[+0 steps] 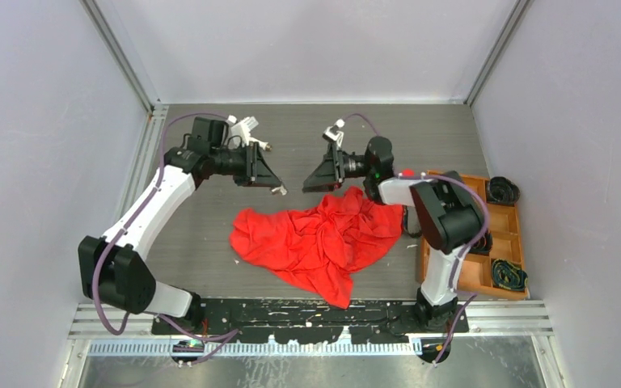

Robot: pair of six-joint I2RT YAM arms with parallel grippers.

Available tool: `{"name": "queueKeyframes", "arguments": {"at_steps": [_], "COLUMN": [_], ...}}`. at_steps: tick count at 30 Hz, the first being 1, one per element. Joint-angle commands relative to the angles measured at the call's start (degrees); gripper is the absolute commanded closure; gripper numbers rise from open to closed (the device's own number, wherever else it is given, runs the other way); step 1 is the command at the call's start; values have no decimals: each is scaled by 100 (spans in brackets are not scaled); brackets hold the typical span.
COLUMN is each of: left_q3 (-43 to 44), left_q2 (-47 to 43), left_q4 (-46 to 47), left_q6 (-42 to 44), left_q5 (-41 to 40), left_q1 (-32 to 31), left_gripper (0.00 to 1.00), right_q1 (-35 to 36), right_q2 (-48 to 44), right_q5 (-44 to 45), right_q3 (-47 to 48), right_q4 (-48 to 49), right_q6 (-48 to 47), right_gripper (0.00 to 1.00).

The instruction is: Install the water faucets

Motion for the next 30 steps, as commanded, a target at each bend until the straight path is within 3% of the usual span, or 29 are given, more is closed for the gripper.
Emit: {"name": "queueKeyframes", "arguments": {"at_steps": [1, 2, 4, 7, 9, 11, 14, 25, 30], "left_q3": [171, 112, -63, -369, -752, -1161, -1255, -935, -961], "left_q2": [-417, -492, -624, -748, -801, -679, -201, 1314, 1595], "left_q4": [0, 113, 439, 909, 1579, 2273, 2927, 3465, 3777], "left_q6": [175, 149, 110, 273, 477, 693, 895, 526, 441], "left_q5": [-1400, -1690, -2394, -4015, -5035, -5840, -6089, -7083, -7042], "left_q1": [28, 20, -28, -278, -492, -672, -702, -718, -728], "left_gripper": [100, 100, 100, 100, 100, 100, 100, 100, 100], "right_q1": [-299, -305, -348, -373, -338, -324, -324, -318, -319], "right_q2": [-1261, -1396, -1635, -2017, -2300, -2503, -2508, -2694, -2711], "right_q5": [1811, 2690, 4237, 5740, 6289, 6442, 6386, 6420, 6352], "right_q3": [643, 1017, 1426, 1514, 1367, 1176, 1157, 762, 748], "right_q4": [-5913, -7262, -8418, -8716, -8538, -8237, -8157, -8423, -8452], "right_q6": [-4182, -5027, -5485, -5188, -5014, -4888, -4867, -5134, -5169], "right_gripper": [12, 10, 8, 8, 8, 8, 8, 7, 7]}}
